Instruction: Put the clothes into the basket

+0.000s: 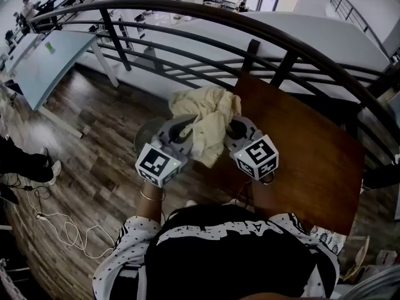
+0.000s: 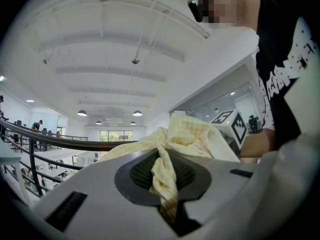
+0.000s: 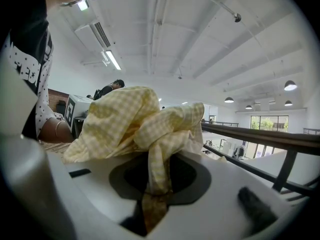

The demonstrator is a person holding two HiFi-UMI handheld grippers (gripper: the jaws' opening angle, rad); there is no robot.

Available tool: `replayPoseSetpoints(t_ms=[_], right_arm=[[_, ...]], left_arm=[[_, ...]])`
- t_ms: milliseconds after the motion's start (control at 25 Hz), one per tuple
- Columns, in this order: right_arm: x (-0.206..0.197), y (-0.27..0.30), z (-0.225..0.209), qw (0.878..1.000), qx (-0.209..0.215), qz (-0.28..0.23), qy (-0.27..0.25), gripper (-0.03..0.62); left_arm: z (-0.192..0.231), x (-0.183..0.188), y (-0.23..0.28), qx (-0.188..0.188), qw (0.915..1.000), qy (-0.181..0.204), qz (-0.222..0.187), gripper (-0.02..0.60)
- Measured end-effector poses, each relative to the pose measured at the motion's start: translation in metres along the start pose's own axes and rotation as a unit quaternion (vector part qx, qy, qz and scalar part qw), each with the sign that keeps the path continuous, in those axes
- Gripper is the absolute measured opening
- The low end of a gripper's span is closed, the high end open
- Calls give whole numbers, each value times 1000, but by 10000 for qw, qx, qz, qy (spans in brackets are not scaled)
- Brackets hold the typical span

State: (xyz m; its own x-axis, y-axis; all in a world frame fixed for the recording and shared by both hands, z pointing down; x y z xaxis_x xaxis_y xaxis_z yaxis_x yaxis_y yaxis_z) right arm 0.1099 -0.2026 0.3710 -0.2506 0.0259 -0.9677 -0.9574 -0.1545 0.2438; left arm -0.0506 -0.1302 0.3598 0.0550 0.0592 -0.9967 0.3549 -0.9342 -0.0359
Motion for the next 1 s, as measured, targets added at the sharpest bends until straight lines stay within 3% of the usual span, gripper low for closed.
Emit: replayPoseSetpoints(t_ms=[480, 1000], right_arm=[[13, -20, -23, 9987, 460, -164, -172, 83], [5, -35, -33, 9943, 990, -288, -285, 83]], left_arm=[[-20, 23, 16, 429, 9990, -14, -115, 46], [-50, 22, 16, 1031, 9945, 186, -64, 46]])
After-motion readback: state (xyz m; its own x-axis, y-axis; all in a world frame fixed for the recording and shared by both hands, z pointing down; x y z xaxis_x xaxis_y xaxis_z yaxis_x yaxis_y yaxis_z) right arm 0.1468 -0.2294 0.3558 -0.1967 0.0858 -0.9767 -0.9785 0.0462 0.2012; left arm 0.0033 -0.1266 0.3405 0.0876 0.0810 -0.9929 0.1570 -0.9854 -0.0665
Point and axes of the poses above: the fingertips, and each gripper's own axes: y forward along the fingers, z to its left, x out of its top, the point moved 9 cm from there along -y, backward along the fingers, and after that the axes turned 12 degrees about x, right-handed, at the moved point
